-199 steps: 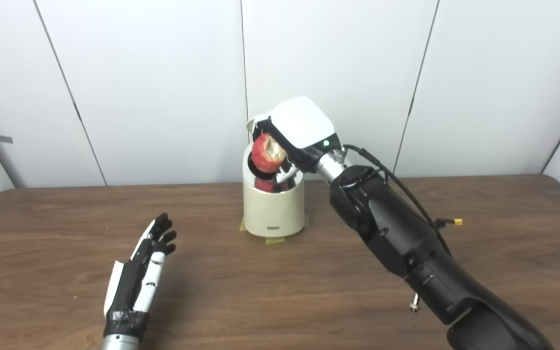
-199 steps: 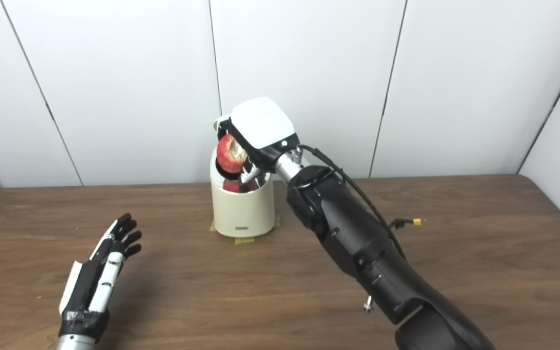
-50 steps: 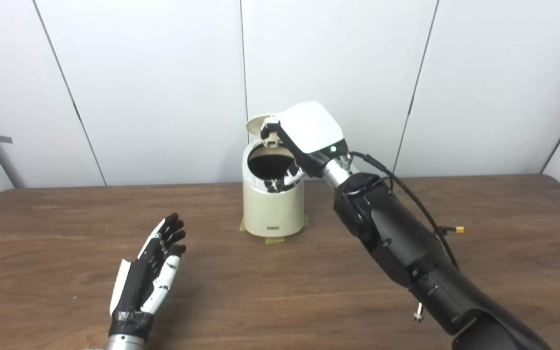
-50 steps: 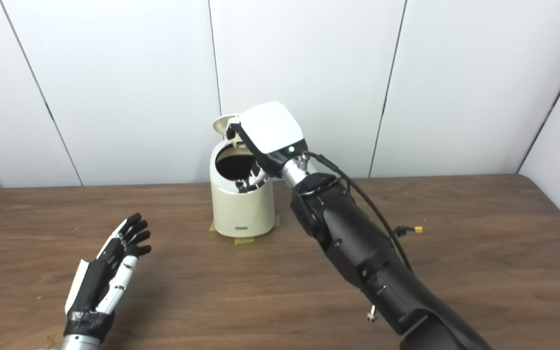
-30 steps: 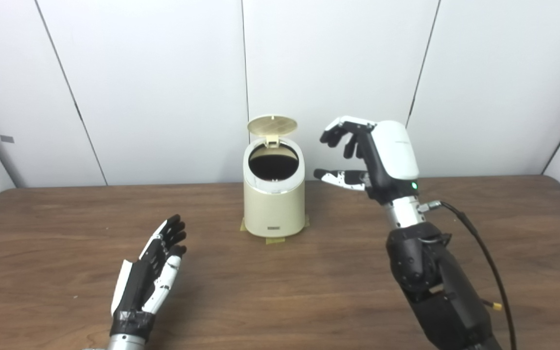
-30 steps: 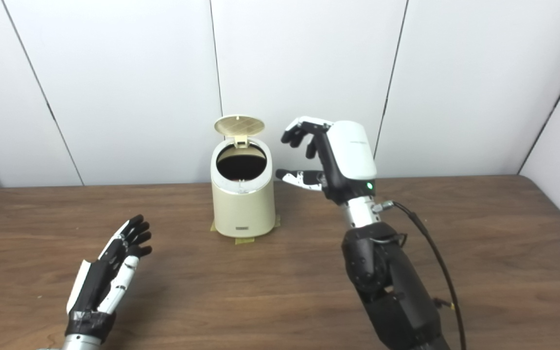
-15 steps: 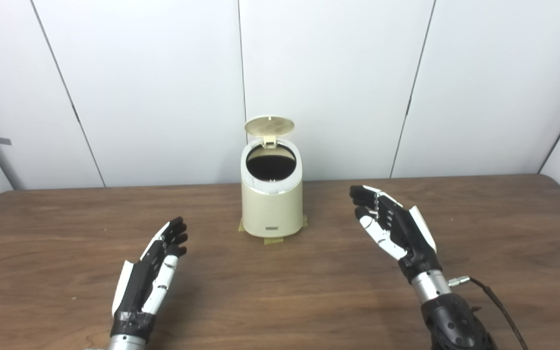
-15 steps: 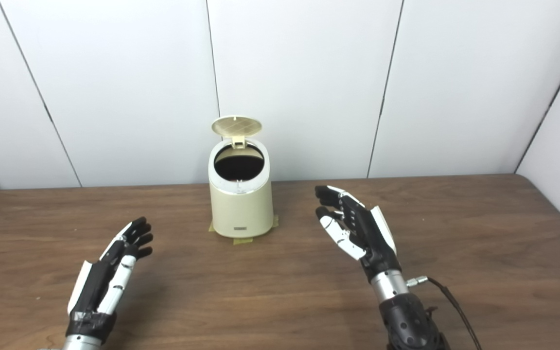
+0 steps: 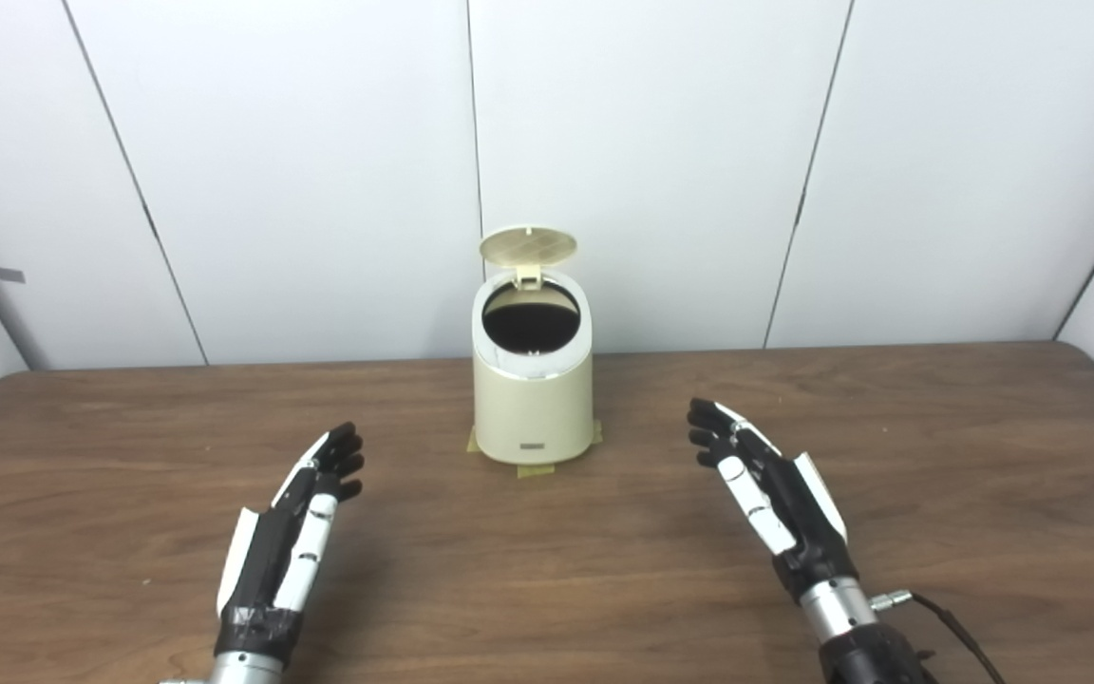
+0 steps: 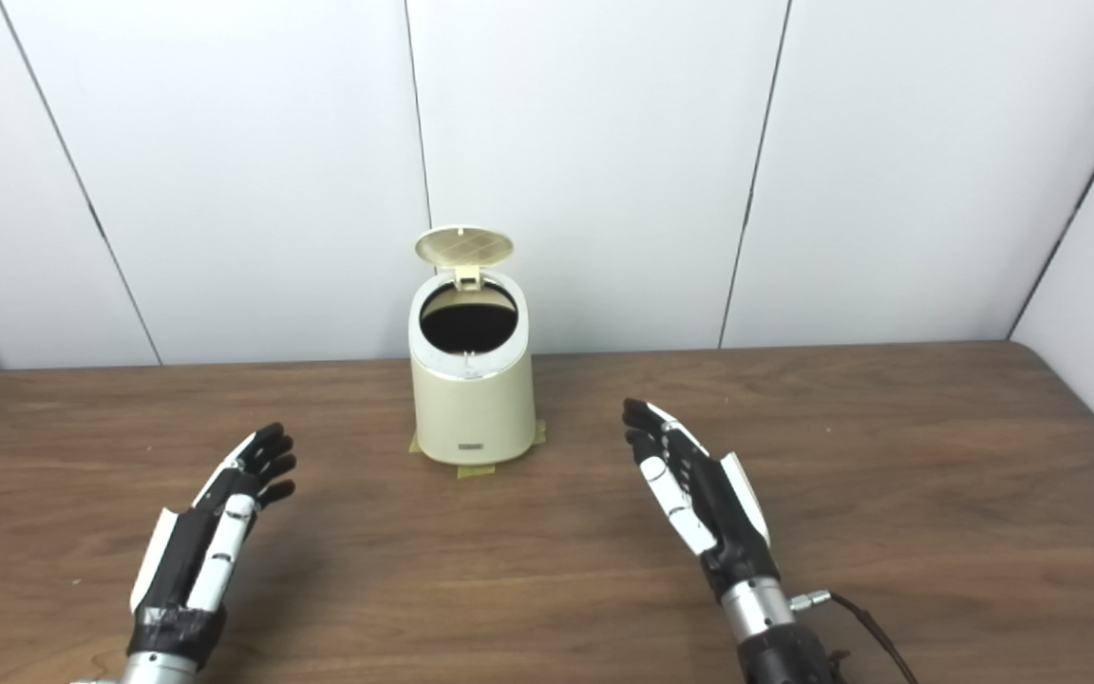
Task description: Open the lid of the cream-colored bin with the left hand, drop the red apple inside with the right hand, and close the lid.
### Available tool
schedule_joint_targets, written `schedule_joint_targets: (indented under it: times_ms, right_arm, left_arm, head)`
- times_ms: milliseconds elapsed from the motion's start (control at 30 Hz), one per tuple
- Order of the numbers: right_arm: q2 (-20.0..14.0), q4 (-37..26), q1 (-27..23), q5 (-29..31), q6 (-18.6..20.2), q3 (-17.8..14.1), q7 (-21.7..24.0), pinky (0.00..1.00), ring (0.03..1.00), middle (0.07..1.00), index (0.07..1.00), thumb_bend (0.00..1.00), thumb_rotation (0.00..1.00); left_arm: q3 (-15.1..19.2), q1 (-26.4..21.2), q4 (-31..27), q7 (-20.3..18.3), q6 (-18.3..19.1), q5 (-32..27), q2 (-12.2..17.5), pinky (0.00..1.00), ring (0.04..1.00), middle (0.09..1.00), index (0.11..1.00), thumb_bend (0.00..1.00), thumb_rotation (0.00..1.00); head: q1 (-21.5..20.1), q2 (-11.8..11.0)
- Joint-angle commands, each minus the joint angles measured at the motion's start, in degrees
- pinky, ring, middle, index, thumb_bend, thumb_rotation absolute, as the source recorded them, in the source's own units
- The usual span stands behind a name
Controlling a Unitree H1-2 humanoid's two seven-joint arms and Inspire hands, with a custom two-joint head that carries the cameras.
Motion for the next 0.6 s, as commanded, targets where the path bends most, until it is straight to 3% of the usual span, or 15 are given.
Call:
schedule_joint_targets:
  times_ms: [0,133,233,300,400,500,567]
  right_arm:
    - [0.2,-1.0,-2.4,-0.1,-4.3,-0.7,-0.8,0.82,0.875,0.881,0.868,0.17,0.93]
    - [1.6,-2.7,-2.3,1.6,-4.4,-2.4,-1.9,0.84,0.888,0.88,0.863,0.16,0.94]
    - [2.4,-2.2,-2.0,1.2,-5.1,-3.4,-2.9,0.84,0.874,0.864,0.847,0.19,0.93]
    - [2.5,-1.5,-2.0,1.3,-6.1,-3.5,-2.8,0.83,0.874,0.859,0.843,0.19,0.92]
    - [2.8,-1.4,-1.9,0.8,-6.6,-3.6,-3.1,0.82,0.866,0.847,0.832,0.18,0.87]
    - [2.9,-1.3,-1.9,0.5,-6.9,-3.5,-3.3,0.81,0.862,0.842,0.826,0.16,0.87]
    - [2.9,-1.6,-1.7,0.4,-6.7,-3.5,-3.5,0.81,0.86,0.843,0.827,0.17,0.89]
  left_arm:
    - [1.0,-3.2,-1.4,1.3,-1.7,2.2,1.2,0.87,0.899,0.897,0.891,0.31,0.9]
    - [2.0,-8.0,-5.3,1.9,1.6,4.8,1.5,0.9,0.909,0.896,0.889,0.37,0.93]
    - [1.5,-14.4,-8.5,2.4,4.2,11.7,3.3,0.87,0.898,0.88,0.868,0.4,0.9]
    - [0.6,-18.1,-10.8,2.0,6.5,16.6,4.4,0.86,0.897,0.873,0.865,0.48,0.84]
    - [-2.0,-23.2,-15.5,-0.6,13.9,25.0,5.3,0.94,0.963,0.921,0.891,0.6,0.84]
    - [-4.9,-27.6,-17.3,-1.9,17.5,32.3,5.2,0.99,0.997,0.982,0.902,0.72,0.88]
    - [-6.7,-30.9,-17.3,-2.9,19.5,36.3,5.0,1.0,1.0,0.971,0.893,0.75,0.91]
  head:
    - [0.0,0.0]
    - [0.4,-0.1]
    - [0.8,-0.3]
    - [0.7,-0.3]
    - [0.9,-0.2]
    - [0.8,-0.2]
    - [0.7,-0.1]
